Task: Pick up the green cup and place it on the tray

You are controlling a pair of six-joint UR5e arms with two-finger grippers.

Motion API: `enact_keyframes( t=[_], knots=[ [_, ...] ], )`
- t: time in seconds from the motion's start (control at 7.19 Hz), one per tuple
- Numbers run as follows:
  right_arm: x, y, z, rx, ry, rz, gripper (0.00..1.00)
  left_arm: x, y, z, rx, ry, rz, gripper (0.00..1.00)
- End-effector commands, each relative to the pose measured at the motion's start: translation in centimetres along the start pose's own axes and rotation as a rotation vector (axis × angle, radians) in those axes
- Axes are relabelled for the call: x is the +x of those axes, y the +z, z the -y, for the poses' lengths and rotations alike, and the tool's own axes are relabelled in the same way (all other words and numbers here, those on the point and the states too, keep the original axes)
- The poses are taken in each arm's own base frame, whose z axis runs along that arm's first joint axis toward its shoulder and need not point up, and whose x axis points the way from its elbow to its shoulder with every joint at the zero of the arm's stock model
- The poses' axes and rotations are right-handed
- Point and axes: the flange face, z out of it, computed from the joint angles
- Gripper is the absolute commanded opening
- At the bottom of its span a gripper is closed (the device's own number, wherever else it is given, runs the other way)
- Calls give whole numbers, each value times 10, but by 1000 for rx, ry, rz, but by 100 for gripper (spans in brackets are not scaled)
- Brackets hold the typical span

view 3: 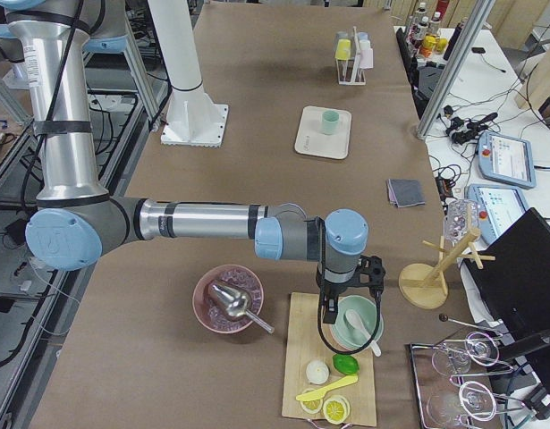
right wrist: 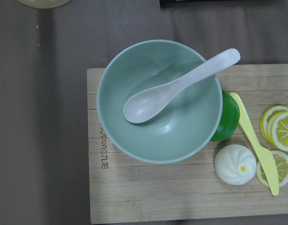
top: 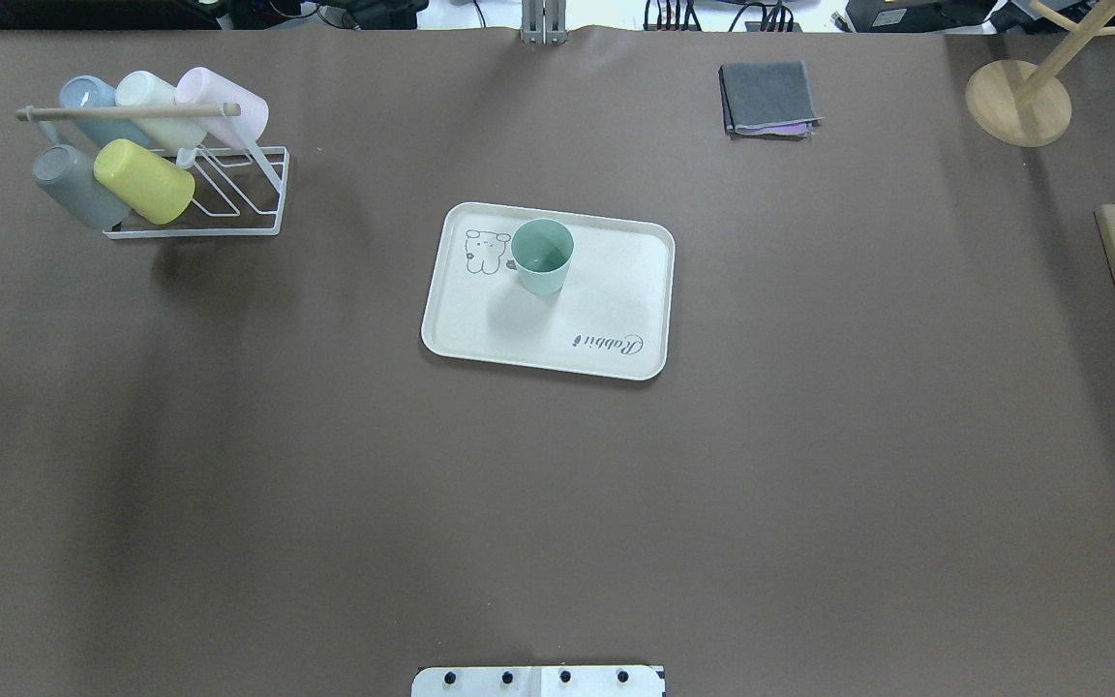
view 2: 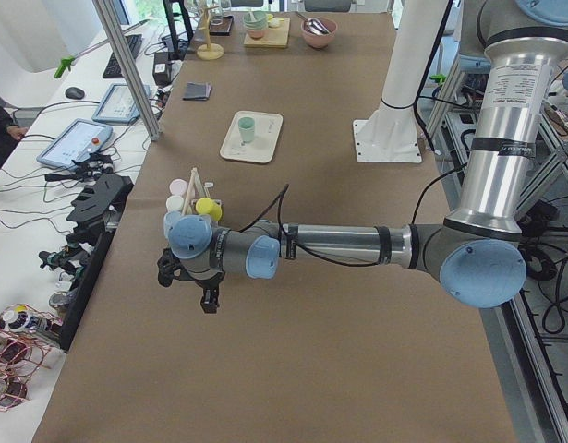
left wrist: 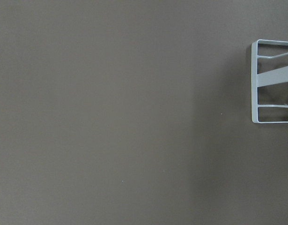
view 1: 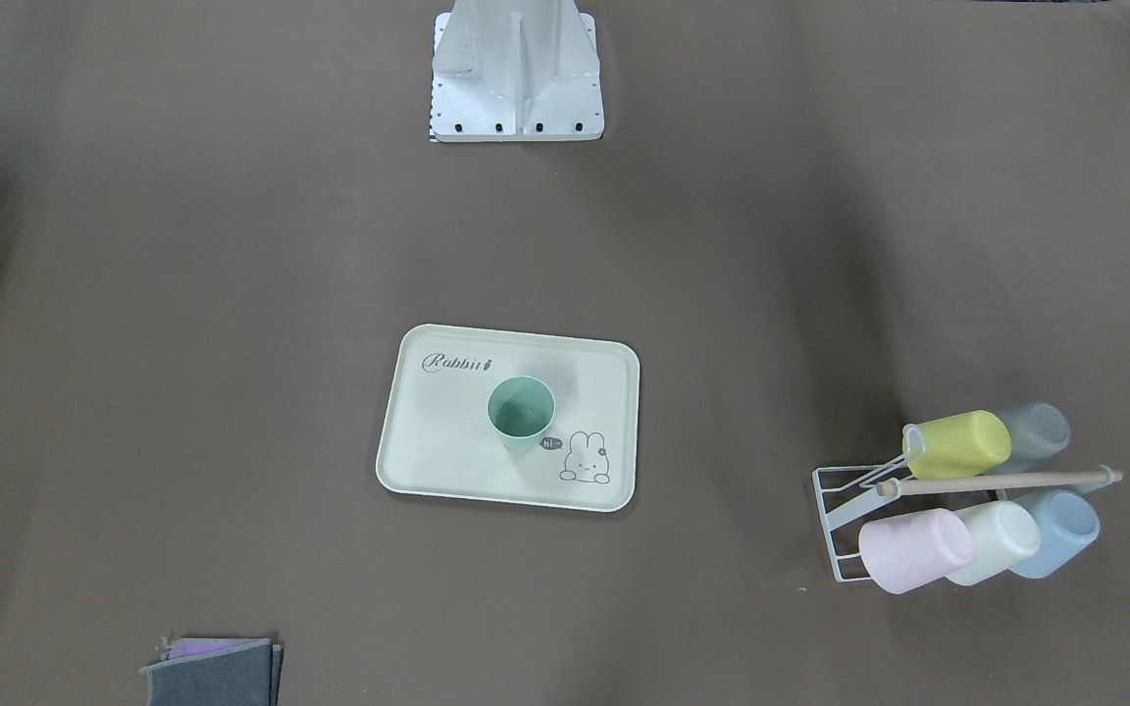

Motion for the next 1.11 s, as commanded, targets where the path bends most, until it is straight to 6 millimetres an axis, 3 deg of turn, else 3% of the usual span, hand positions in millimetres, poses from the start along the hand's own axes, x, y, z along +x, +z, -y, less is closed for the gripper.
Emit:
enact_keyframes(
  t=[0.0, 0.28, 0.97],
  knots=[
    [2, 2, -1, -4, 5, -1, 100, -36, -20, -12, -38, 35, 19, 98],
    [3, 3, -2, -5, 7, -2, 100, -66, -10, -35, -68, 14, 72, 98],
    [3, 3, -2, -5, 6, -7, 100, -67, -6, -30, -75, 10, 86, 98]
  ],
)
